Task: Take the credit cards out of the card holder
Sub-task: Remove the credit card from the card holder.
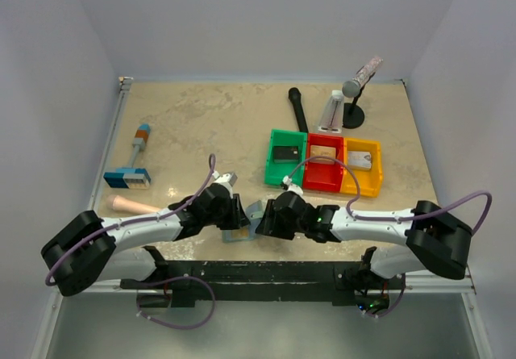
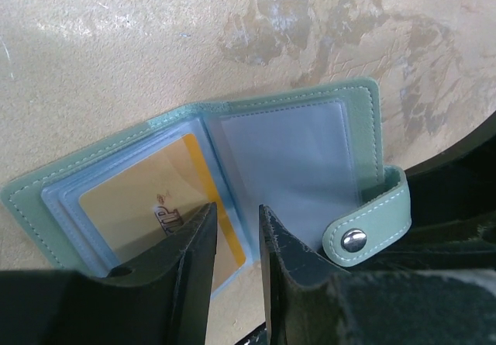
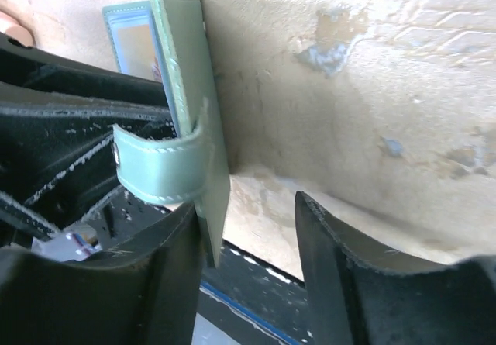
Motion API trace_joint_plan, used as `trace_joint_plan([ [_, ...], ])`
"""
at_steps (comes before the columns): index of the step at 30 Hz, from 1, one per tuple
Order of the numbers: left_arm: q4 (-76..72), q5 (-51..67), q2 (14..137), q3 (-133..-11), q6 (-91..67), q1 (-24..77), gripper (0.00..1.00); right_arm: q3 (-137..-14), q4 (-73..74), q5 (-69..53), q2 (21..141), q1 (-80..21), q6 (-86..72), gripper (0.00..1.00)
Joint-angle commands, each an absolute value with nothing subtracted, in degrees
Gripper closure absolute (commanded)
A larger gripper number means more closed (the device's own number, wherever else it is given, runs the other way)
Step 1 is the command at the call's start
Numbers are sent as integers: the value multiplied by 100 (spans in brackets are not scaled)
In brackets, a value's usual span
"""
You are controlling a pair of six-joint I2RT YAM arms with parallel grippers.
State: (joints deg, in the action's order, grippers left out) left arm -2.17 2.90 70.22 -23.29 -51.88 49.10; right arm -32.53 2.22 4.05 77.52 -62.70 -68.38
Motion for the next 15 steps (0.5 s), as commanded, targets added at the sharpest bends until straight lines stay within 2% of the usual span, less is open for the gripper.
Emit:
trace_joint_plan([
  [1, 228, -130, 7224, -2382, -4984, 4966, 67, -3524, 895, 939, 7445, -6354, -6452, 41],
  [5, 325, -228, 7312, -2461, -4931, 5010, 67, -3840, 1466, 1239, 7392, -6381, -6136, 36],
  [15, 475, -351, 7339, -2505, -4808, 5106, 67, -4394, 1810, 1485, 7655, -6372, -5959, 35],
])
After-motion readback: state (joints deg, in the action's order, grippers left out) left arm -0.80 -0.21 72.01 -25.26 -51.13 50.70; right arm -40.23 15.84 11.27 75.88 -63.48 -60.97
